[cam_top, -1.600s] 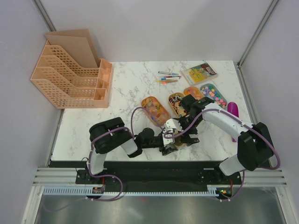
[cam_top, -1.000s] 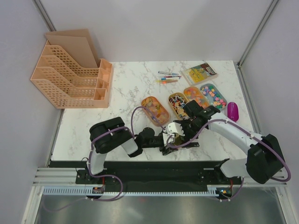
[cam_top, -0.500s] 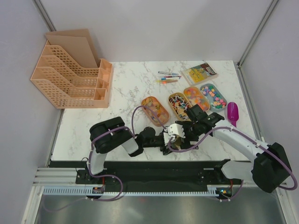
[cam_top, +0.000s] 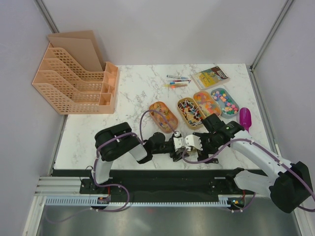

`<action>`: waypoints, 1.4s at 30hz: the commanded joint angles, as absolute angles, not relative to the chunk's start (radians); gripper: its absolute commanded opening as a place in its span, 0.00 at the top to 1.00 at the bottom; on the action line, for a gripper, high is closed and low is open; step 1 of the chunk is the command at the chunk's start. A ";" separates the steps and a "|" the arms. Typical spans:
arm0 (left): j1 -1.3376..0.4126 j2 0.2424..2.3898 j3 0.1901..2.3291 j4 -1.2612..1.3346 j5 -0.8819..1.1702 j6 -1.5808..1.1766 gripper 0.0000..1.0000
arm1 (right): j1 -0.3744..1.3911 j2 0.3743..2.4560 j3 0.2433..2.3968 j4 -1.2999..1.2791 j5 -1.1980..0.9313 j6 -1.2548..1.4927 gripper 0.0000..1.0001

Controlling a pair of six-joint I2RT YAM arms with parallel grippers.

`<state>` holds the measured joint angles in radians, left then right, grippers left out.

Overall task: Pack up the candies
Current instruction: Screw the bottle lid onto the packing bottle.

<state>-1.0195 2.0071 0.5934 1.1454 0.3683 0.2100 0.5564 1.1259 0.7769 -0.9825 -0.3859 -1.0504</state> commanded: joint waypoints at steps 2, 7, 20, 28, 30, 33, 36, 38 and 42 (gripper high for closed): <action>-0.994 2.086 0.563 0.864 0.224 0.250 0.92 | 0.540 1.085 0.795 -1.091 -0.397 -1.072 0.02; -0.994 2.092 0.568 0.859 0.222 0.255 0.92 | 0.486 1.133 0.893 -1.049 -0.431 -1.143 0.02; -0.994 2.089 0.568 0.847 0.210 0.265 0.92 | 0.419 1.486 1.141 -1.176 -0.618 -1.653 0.02; -0.996 2.088 0.568 0.848 0.206 0.265 0.92 | 0.420 1.562 1.157 -1.227 -0.604 -1.743 0.02; -0.996 2.088 0.568 0.847 0.207 0.264 0.92 | 0.423 1.571 1.154 -1.227 -0.603 -1.741 0.02; -0.994 2.088 0.568 0.848 0.206 0.264 0.92 | 0.425 1.572 1.138 -1.210 -0.607 -1.726 0.02; -0.996 2.088 0.569 0.847 0.206 0.264 0.92 | 0.428 1.569 1.118 -1.174 -0.617 -1.701 0.02; -0.996 2.089 0.569 0.845 0.207 0.264 0.92 | 0.433 1.572 1.111 -1.144 -0.618 -1.690 0.02; -0.994 2.091 0.571 0.842 0.204 0.265 0.92 | 0.439 1.583 1.123 -1.132 -0.633 -1.669 0.02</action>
